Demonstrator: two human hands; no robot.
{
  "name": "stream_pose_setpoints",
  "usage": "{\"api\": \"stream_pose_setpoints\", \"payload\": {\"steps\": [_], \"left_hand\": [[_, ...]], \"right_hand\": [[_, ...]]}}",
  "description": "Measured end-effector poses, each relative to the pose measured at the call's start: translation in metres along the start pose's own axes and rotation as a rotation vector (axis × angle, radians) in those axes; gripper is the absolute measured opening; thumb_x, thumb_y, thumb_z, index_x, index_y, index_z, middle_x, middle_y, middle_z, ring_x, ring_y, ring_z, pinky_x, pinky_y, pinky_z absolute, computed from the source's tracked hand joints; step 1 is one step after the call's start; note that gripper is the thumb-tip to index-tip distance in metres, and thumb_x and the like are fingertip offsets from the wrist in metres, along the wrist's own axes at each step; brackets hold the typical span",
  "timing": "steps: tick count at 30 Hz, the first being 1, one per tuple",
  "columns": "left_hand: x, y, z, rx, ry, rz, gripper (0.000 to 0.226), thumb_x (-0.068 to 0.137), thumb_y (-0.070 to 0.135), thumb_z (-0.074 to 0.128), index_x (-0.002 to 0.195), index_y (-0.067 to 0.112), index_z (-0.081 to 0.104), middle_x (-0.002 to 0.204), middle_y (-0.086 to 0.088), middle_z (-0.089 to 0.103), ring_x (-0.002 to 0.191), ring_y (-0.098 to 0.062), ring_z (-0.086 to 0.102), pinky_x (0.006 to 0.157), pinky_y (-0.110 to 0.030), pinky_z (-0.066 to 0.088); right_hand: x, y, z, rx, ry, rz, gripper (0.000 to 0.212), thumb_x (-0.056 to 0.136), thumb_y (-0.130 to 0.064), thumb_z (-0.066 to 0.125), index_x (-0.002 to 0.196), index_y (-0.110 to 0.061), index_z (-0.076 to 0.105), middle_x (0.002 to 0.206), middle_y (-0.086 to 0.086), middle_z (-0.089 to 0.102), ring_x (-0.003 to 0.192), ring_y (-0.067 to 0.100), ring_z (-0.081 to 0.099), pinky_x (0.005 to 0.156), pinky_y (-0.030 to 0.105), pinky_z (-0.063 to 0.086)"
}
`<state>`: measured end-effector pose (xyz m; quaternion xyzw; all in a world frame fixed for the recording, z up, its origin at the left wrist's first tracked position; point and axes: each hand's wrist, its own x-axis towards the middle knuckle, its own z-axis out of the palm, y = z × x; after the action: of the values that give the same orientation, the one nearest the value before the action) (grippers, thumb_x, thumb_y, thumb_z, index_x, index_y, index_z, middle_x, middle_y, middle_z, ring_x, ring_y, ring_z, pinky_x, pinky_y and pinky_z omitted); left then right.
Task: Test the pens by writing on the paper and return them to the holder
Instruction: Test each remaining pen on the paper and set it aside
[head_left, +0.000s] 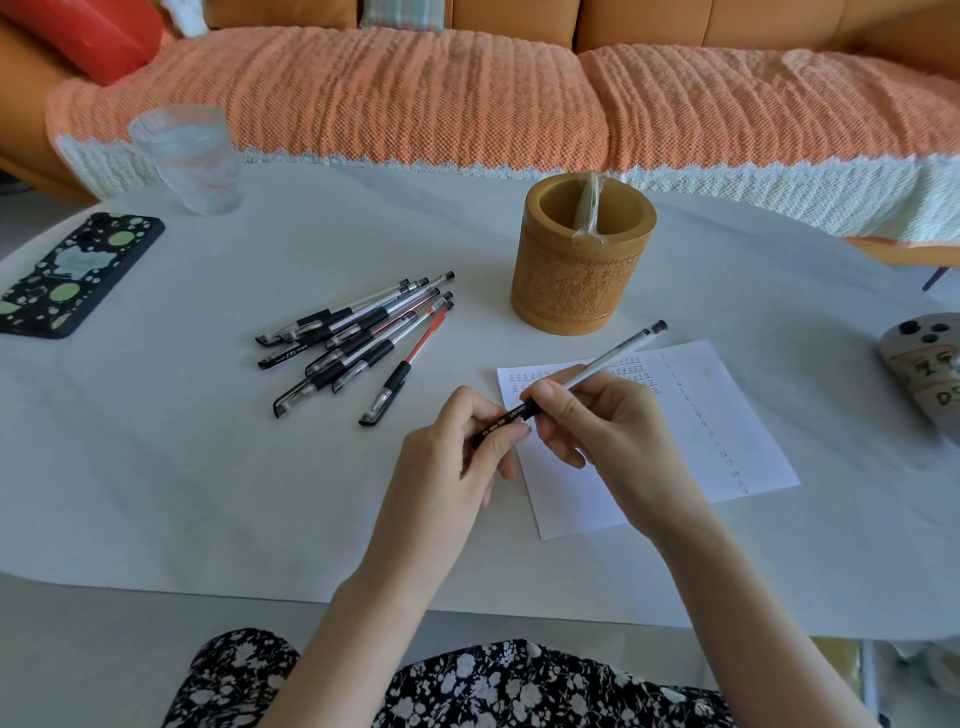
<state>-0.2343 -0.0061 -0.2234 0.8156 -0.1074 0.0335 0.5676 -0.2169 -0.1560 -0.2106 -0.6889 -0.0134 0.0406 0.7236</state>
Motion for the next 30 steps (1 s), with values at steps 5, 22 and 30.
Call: {"api": "stream_pose_setpoints", "payload": {"steps": [5, 22, 30], "left_hand": [[0.002, -0.003, 0.003, 0.040, 0.000, 0.000, 0.018, 0.089, 0.022, 0.059, 0.076, 0.014, 0.048, 0.057, 0.001, 0.057, 0.040, -0.009, 0.040, 0.045, -0.024, 0.034], [0.023, -0.023, -0.019, 0.583, 0.341, -0.043, 0.015, 0.086, 0.022, 0.060, 0.101, 0.021, 0.062, 0.097, 0.006, 0.062, 0.093, -0.020, 0.051, 0.077, -0.037, 0.046], [0.027, -0.026, -0.031, 0.717, 0.458, -0.056, 0.027, 0.080, 0.008, 0.068, 0.105, 0.016, 0.062, 0.103, -0.007, 0.059, 0.097, -0.031, 0.047, 0.082, -0.041, 0.040]], "right_hand": [[0.001, 0.002, -0.001, -0.014, 0.000, 0.038, 0.032, 0.076, -0.032, 0.063, 0.083, -0.001, 0.066, 0.056, 0.001, 0.058, 0.046, 0.012, 0.047, 0.044, 0.017, 0.036], [0.032, 0.001, -0.016, -0.169, 0.330, 0.190, 0.040, 0.092, -0.036, 0.058, 0.077, 0.001, 0.068, 0.060, 0.012, 0.067, 0.043, 0.012, 0.056, 0.040, 0.020, 0.040], [0.026, 0.004, -0.019, -0.230, 0.333, 0.158, 0.028, 0.095, -0.019, 0.051, 0.082, -0.003, 0.070, 0.061, 0.004, 0.067, 0.043, 0.009, 0.053, 0.041, 0.019, 0.040]]}}
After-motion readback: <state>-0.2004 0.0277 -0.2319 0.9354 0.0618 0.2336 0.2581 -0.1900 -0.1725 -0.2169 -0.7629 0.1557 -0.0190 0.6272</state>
